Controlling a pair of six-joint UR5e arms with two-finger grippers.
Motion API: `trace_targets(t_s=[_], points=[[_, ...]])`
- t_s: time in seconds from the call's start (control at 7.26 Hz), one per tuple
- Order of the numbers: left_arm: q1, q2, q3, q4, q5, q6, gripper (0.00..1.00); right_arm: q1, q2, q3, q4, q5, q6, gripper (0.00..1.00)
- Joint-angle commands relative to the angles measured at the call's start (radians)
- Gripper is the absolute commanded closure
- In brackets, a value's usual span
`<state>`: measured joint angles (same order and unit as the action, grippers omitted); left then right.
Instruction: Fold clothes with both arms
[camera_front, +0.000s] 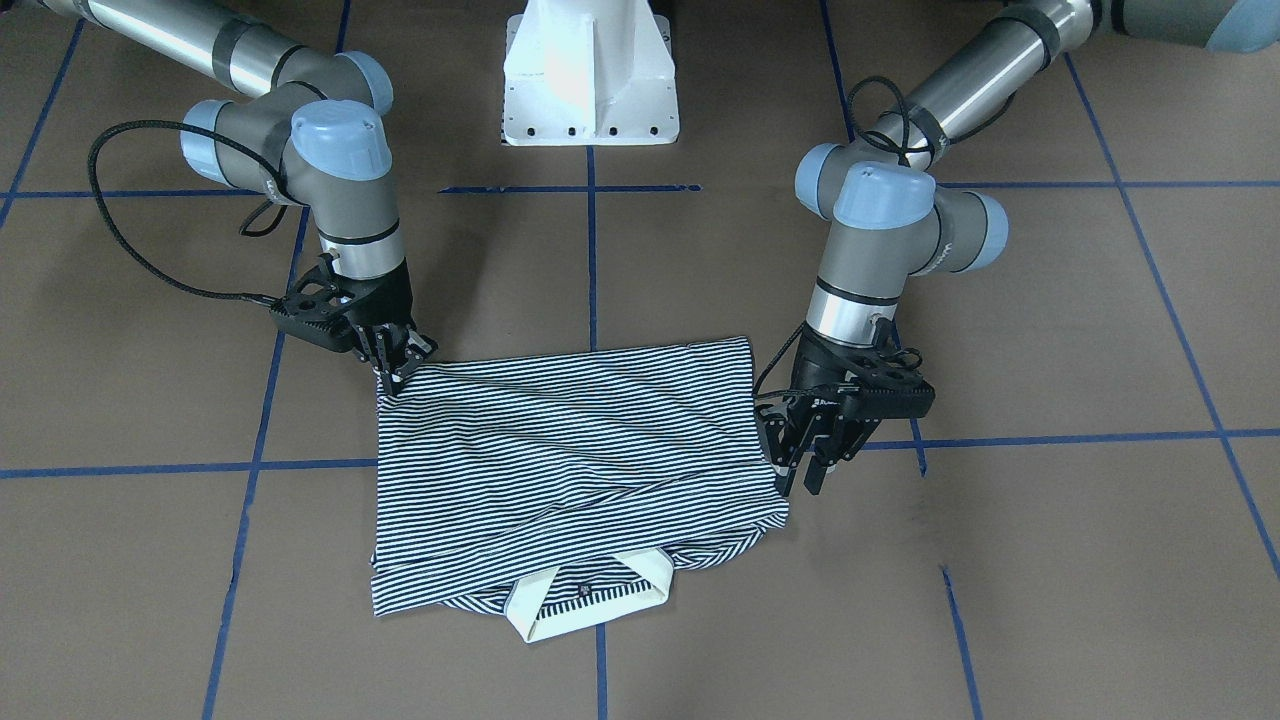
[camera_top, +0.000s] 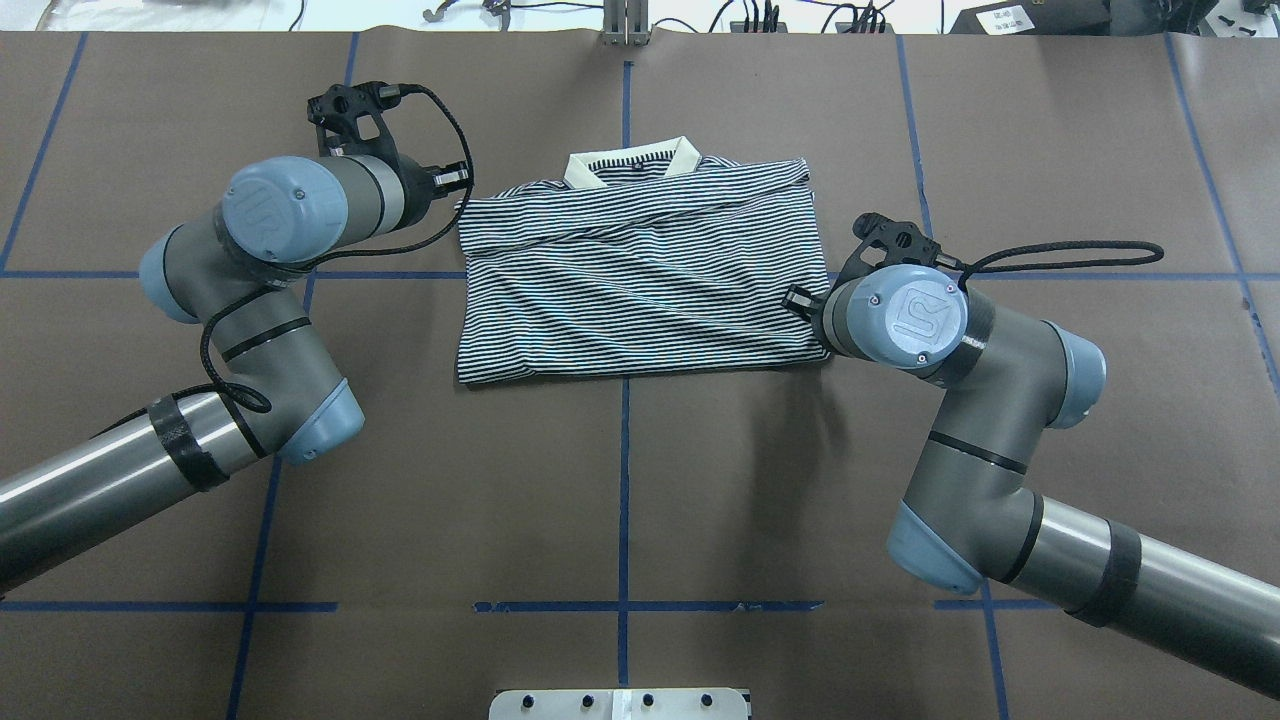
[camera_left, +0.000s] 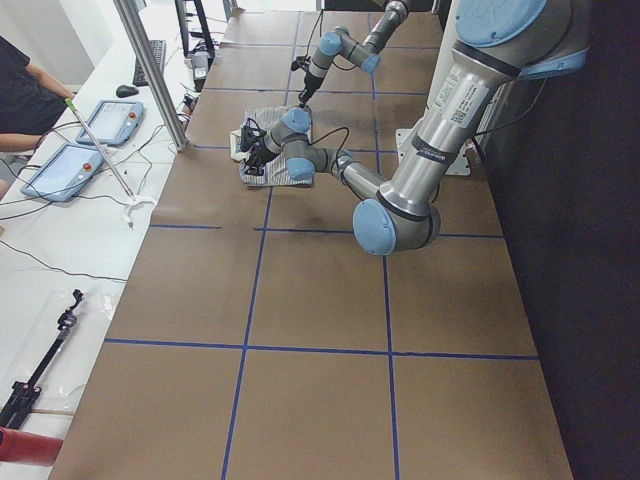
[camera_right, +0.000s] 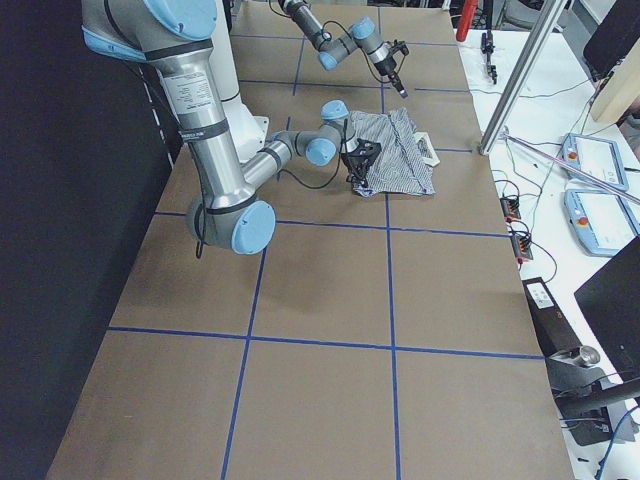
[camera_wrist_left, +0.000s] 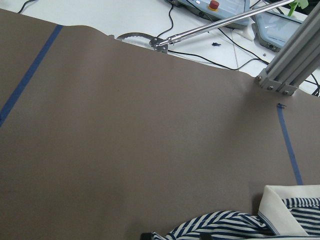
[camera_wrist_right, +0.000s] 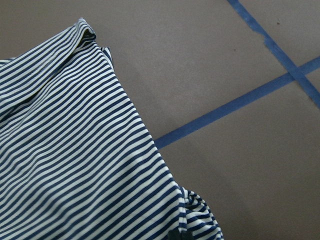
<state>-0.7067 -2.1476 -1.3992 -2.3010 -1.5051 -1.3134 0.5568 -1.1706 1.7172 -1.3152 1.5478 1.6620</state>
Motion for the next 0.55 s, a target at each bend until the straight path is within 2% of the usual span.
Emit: trace_targets(t_s=[0.0, 0.14, 0.41], points=[[0.003, 0.000, 0.000, 0.000, -0.001, -0.004, 0.57, -0.018, -0.126, 0.202, -0.007, 0.024, 0.004, 1.00], [0.001, 0.000, 0.000, 0.000, -0.001, -0.003, 0.57, -0.099, -0.233, 0.351, -0.012, 0.020, 0.013, 1.00], [0.001, 0.000, 0.000, 0.000, -0.001, 0.002, 0.57, -0.257, -0.319, 0.464, -0.012, -0.003, 0.112, 1.00]])
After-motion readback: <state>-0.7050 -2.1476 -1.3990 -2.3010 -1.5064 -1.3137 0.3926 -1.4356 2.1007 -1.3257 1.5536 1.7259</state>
